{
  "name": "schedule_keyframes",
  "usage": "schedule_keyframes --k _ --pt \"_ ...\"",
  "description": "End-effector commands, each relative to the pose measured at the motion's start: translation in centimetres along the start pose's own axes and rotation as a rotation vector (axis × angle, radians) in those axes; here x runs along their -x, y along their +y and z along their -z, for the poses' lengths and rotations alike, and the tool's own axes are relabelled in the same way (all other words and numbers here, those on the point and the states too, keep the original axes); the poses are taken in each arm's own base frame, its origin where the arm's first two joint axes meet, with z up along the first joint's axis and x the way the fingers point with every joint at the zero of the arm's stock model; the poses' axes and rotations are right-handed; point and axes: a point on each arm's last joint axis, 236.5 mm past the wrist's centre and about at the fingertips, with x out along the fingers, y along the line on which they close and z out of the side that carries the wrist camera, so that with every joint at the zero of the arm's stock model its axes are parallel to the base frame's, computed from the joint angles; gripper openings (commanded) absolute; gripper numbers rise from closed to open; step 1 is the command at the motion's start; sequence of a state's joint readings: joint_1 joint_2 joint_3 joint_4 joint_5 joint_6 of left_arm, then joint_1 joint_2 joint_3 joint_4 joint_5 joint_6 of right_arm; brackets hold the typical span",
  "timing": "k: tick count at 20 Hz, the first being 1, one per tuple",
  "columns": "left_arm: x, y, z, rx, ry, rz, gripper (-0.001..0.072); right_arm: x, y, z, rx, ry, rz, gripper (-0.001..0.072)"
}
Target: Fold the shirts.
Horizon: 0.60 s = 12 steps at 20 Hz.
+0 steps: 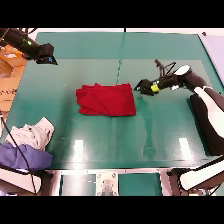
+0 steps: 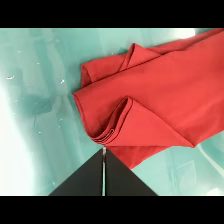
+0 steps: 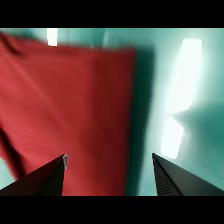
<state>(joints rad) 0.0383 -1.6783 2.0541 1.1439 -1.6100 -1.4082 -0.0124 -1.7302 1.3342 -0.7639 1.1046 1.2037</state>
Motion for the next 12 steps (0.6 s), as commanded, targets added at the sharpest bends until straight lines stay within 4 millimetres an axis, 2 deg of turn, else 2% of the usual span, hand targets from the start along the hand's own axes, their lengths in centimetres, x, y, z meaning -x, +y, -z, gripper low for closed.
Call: schedule_keyframes --k 1,4,6,8,10,12 --pt "0.0 0.0 0.0 0.007 -0.002 -0.001 0.0029 -4.5 -0.3 3.5 0.003 0.101 -0.048 0.0583" --pt "0.0 0.1 0.0 0.008 -0.001 -0.001 0.0029 -8.1 4.2 3.7 0.039 0.078 -0.129 0.0583" --pt "0.0 0.0 0.0 0.008 -0.001 -0.001 0.0029 -9.2 7.6 3.3 0.068 0.051 -0.171 0.0552" --pt "0.0 0.0 0.2 0.008 0.006 0.000 0.0029 -8.8 11.2 2.2 0.104 0.037 -0.215 0.0038" --pt "0.0 0.0 0.2 0.008 0.007 0.000 0.0029 -6.7 14.5 -0.2 0.134 -0.011 -0.253 0.0021" --pt "0.0 0.0 0.2 0.008 0.008 0.001 0.0029 -2.1 16.9 -4.1 0.152 -0.120 -0.282 0.0020"
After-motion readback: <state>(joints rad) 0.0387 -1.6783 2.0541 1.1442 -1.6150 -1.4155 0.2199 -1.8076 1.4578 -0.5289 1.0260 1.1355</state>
